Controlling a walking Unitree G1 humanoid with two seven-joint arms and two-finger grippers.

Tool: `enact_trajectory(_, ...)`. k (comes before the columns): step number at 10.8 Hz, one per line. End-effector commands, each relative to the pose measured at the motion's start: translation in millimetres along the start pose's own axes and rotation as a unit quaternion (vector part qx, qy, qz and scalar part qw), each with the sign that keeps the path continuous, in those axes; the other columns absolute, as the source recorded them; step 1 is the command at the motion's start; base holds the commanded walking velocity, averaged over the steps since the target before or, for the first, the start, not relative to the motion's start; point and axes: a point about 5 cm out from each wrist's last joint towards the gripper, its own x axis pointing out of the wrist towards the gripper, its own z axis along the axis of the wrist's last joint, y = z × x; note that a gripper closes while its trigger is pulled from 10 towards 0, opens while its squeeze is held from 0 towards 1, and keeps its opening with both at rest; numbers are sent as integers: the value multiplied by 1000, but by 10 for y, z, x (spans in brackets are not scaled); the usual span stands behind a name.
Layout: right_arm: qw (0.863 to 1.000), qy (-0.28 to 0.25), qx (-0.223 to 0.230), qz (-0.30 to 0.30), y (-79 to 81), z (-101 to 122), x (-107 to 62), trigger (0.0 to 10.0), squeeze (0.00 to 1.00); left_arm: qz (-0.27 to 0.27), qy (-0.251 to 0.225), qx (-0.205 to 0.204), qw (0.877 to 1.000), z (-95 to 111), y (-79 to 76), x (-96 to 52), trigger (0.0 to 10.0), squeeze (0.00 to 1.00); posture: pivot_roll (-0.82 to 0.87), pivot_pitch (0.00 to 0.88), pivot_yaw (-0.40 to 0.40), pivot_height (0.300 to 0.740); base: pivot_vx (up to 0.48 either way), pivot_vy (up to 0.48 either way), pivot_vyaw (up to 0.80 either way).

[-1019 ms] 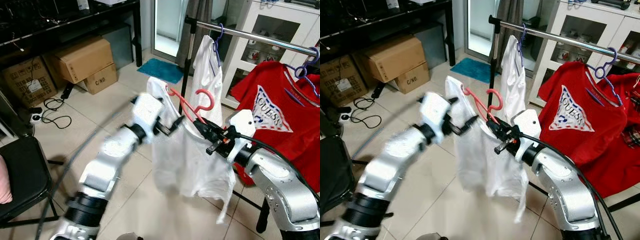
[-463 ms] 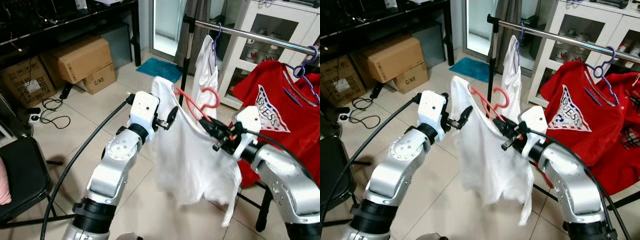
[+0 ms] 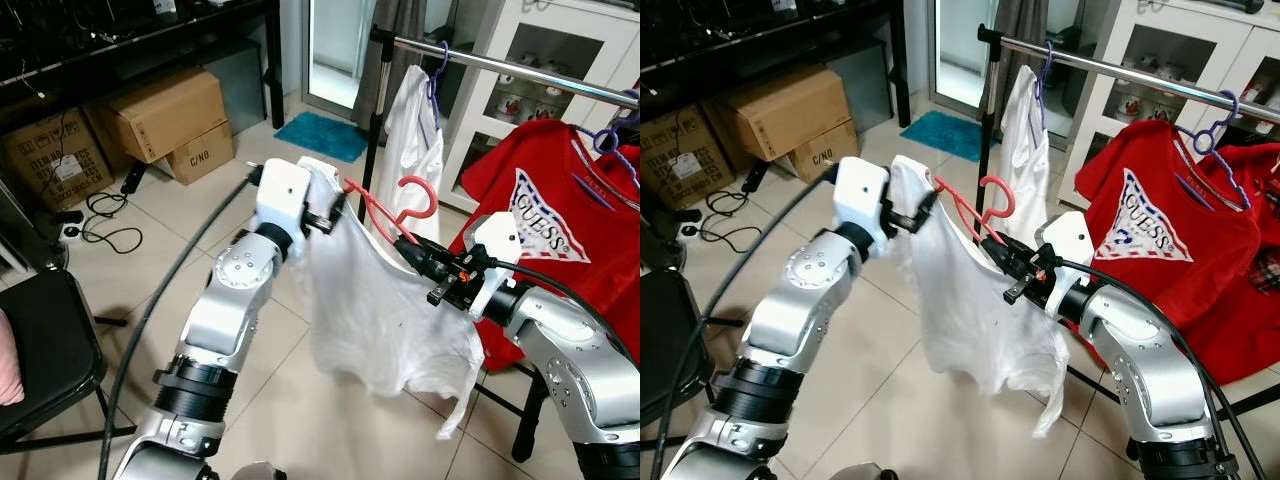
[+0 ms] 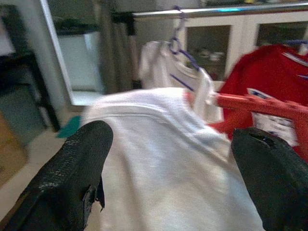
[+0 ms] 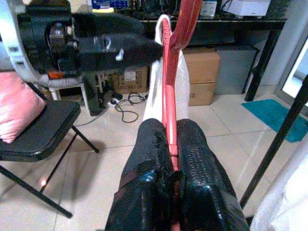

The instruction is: Hang hanger

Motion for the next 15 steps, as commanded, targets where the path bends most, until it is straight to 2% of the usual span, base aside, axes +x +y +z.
enact_trajectory(1, 1000, -26, -17, 1, -30, 124, -5, 10000, 0, -28, -10, 4, 1000, 52, -73, 41, 10000, 0, 43, 40, 12, 740, 0, 0, 0)
enact_trajectory(4, 999, -28, -17, 7, -12, 128, -13, 10000, 0, -43, 0, -4, 999, -3, -148, 68, 10000, 0, 40, 43, 16, 740, 0, 0, 0)
enact_trajectory(5, 999, -31, -16, 15, 2, 140, -14, 10000, 0, -18, 9, -4, 1000, -30, -78, 82, 8000, 0, 40, 44, 14, 740, 0, 0, 0)
enact_trajectory(6, 999, -33, -16, 20, 7, 147, -18, 10000, 0, 0, 13, -3, 1000, -38, -30, 86, 2824, 0, 40, 46, 14, 740, 0, 0, 0)
enact_trajectory(7, 999, -33, -16, 24, 7, 150, -24, 10000, 0, 7, 15, 1, 1000, -41, 0, 89, 0, 0, 40, 46, 13, 740, 0, 0, 0)
enact_trajectory(12, 999, -22, -24, 34, -51, 144, -66, 10000, 0, 11, 26, -9, 1000, -70, -14, 92, 0, 0, 38, 46, 11, 740, 0, 0, 0)
enact_trajectory(15, 999, -13, -32, 33, -75, 129, -70, 10000, 0, -17, 25, -11, 999, -62, -118, 73, 0, 0, 39, 40, 10, 740, 0, 0, 0)
